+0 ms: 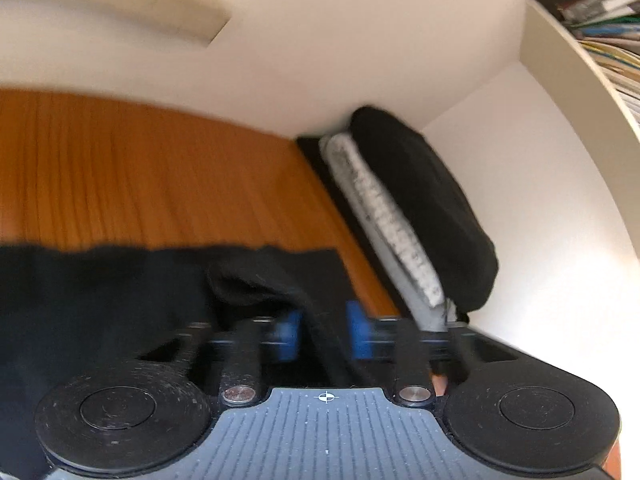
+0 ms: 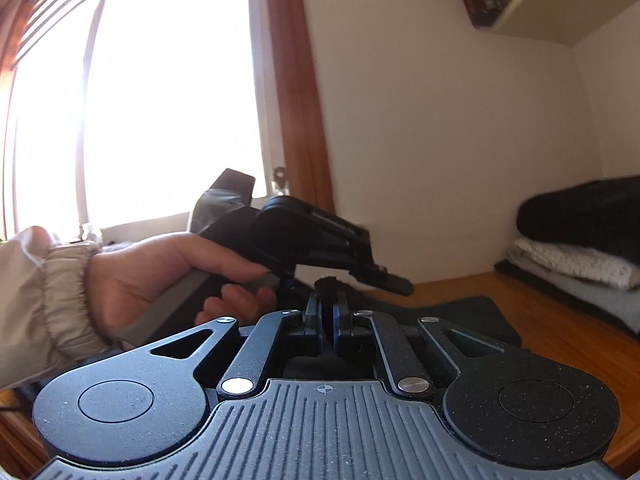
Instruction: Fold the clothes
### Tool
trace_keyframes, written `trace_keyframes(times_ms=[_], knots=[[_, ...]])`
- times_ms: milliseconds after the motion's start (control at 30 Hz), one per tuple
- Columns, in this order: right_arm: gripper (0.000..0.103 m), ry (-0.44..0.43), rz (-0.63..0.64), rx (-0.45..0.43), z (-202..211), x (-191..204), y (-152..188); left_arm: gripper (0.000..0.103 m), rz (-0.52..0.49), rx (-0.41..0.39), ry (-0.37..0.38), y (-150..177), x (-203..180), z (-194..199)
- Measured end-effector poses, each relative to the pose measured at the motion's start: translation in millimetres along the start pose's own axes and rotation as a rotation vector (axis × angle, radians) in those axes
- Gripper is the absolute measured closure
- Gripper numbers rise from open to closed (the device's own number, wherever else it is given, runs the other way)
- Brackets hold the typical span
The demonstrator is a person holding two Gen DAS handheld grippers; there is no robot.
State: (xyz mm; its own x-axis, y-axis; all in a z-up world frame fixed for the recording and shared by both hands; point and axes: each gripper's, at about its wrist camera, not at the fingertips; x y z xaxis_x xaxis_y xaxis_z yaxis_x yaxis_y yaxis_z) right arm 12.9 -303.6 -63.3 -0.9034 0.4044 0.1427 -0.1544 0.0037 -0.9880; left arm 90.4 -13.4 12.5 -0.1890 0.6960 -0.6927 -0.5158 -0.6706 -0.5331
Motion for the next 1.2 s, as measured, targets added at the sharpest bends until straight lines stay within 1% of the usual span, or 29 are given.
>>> trace_keyframes(times_ms=[33, 100, 133, 200, 333, 400, 467, 600, 767, 867, 967, 1067, 1200], knots=[[0.097, -0.008, 0.004, -0.003, -0.6, -0.6, -6.2, 0.099, -0.035, -0.017, 0.004, -6.8, -10.2, 7.3], [0.097, -0.024, 0.013, -0.013, -1.5, -1.6, -21.9, 0.099, -0.105, -0.05, 0.012, -20.4, -30.5, 21.9], [0.097, -0.033, 0.023, -0.025, -1.4, -1.8, -35.6, 0.099, -0.139, -0.067, 0.016, -26.8, -40.9, 30.6], [0.097, -0.066, 0.026, -0.054, 0.2, -1.4, -66.4, 0.099, -0.19, -0.101, 0.017, -34.6, -64.5, 62.0], [0.097, -0.161, 0.02, -0.134, 8.8, 9.4, -137.5, 0.099, -0.291, -0.17, 0.02, -50.3, -111.5, 124.8], [0.097, -0.217, 0.015, -0.166, 11.8, 20.9, -170.0, 0.099, -0.342, -0.204, 0.021, -58.1, -135.1, 156.1], [0.097, -0.277, 0.013, -0.189, 11.5, 36.2, -194.8, 0.099, -0.393, -0.238, 0.022, -66.0, -158.6, 187.5], [0.097, -0.389, 0.042, -0.211, 1.5, 80.2, -225.1, 0.099, -0.49, -0.306, 0.023, -80.9, -203.4, 250.2], [0.097, -0.52, 0.087, -0.212, -21.9, 146.2, -244.5, 0.099, -0.502, -0.376, -0.02, -78.1, -191.9, 326.8], [0.097, -0.601, 0.089, -0.189, -37.5, 186.1, -248.0, 0.099, -0.489, -0.418, -0.049, -72.8, -173.7, 374.1], [0.097, -0.666, 0.107, -0.158, -50.2, 229.8, -243.7, 0.099, -0.458, -0.456, -0.084, -68.5, -148.0, 410.6], [0.097, -0.723, 0.117, -0.124, -69.4, 266.2, -237.5, 0.099, -0.438, -0.48, -0.13, -62.7, -113.6, 443.0], [0.097, -0.791, 0.136, -0.079, -92.7, 313.4, -229.2, 0.099, -0.386, -0.516, -0.176, -51.0, -66.5, 488.4]])
Point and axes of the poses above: each gripper's, at about its wrist camera, not at the fingertips, and z roughly against the way its jaws point, x to its left, y to its underside, and after that the axes turned 1 degree about z, right-handed
